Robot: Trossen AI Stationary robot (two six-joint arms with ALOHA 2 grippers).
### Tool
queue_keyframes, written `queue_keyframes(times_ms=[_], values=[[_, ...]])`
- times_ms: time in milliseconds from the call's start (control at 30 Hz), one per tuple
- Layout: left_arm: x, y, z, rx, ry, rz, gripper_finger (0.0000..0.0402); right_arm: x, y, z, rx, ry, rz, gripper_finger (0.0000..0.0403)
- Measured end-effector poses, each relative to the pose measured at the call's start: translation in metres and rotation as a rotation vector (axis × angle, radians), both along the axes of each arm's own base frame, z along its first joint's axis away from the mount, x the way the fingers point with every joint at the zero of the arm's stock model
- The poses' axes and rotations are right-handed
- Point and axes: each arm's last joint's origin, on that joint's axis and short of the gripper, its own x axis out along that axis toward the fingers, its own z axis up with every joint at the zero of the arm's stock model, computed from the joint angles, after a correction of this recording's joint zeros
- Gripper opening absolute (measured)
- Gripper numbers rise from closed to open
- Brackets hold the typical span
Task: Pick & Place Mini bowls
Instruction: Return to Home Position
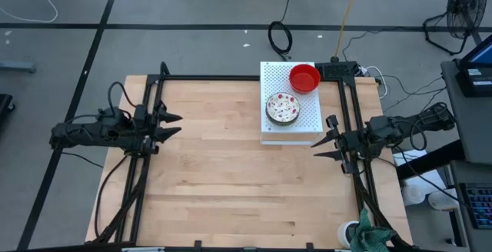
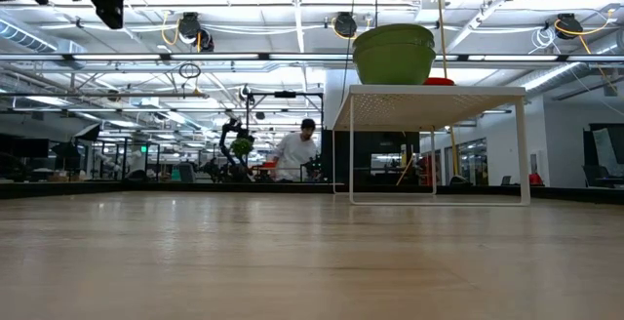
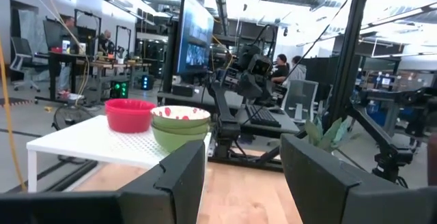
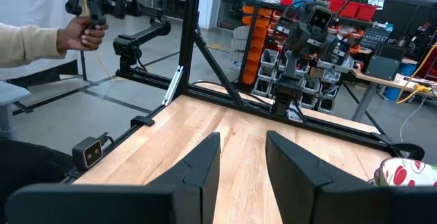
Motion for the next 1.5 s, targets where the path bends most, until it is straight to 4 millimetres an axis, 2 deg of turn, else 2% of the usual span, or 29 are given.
queue_keyframes(times_ms=[333,600,1167,1500], values=[[0.006,0.0,-0.016,0.0,0.006,-0.003,0.0193,0.0,0.0,0.0,0.0,0.001,0.0,0.0105],[0.007,-0.003,-0.021,0.022,-0.027,-0.085,0.0193,0.0,0.0,0.0,0.0,0.001,0.0,0.0105],[0.016,-0.002,-0.069,0.015,-0.061,-0.066,0.0193,0.0,0.0,0.0,0.0,0.001,0.0,0.0105],[0.017,-0.002,-0.072,0.058,-0.024,-0.045,0.0193,0.0,0.0,0.0,0.0,0.001,0.0,0.0105]])
